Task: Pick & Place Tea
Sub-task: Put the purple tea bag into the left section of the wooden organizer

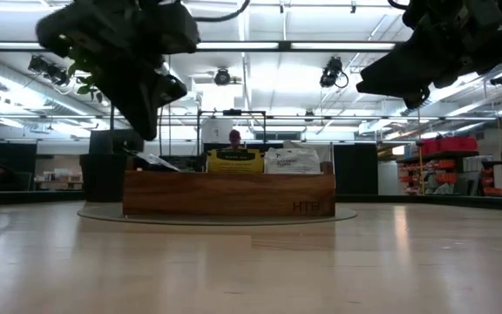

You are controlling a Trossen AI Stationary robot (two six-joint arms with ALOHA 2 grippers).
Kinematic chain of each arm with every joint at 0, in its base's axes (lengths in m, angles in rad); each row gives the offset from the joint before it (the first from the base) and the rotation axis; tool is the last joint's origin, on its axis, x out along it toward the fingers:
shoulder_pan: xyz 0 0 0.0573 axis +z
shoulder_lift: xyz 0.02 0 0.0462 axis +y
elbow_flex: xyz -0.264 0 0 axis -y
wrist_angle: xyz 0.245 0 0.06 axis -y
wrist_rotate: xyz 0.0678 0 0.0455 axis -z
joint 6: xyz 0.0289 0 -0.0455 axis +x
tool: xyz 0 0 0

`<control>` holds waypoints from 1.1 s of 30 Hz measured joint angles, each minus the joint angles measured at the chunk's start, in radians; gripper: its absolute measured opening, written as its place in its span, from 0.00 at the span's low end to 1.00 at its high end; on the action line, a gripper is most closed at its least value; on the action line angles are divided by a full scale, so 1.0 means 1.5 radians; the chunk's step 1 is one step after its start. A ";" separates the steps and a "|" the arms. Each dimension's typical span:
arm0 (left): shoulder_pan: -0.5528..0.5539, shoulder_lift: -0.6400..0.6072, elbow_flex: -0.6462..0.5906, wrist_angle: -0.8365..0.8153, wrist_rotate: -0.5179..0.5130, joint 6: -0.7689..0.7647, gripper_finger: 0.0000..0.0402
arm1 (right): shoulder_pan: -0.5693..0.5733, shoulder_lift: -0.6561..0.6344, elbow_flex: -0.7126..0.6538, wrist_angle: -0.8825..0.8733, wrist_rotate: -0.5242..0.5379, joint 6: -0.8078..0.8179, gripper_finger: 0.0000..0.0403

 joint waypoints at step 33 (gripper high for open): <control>0.050 0.056 0.003 -0.074 -0.205 -0.016 0.00 | 0.000 0.000 0.000 0.007 0.000 0.000 0.38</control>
